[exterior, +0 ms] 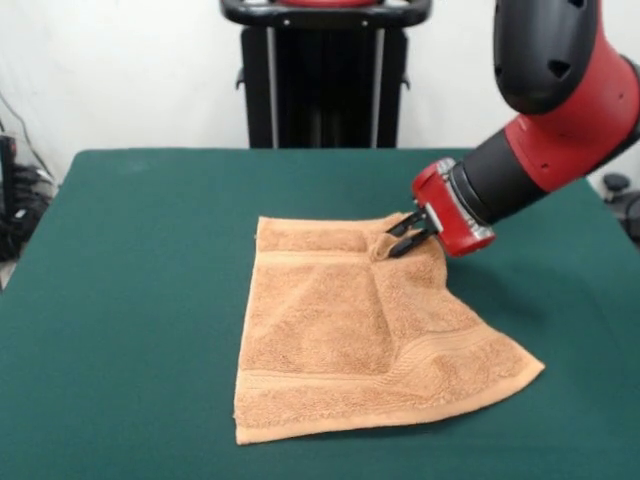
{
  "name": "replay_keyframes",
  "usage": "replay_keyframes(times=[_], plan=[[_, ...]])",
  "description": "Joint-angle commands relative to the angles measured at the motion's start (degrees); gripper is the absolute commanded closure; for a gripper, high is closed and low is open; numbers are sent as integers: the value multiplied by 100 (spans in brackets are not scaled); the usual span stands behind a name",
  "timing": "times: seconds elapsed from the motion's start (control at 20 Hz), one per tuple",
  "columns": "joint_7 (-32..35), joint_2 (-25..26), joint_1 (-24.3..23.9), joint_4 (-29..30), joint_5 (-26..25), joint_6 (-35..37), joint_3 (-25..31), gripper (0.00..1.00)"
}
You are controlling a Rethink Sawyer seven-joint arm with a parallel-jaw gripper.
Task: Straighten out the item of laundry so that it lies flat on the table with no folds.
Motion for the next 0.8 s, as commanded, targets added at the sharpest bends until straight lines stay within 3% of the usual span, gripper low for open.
replay_keyframes(times=[0.05,0.8], plan=[[1088,-90,184,-467,545,330,371,100],[748,-143,104,-482,528,216,359,100]])
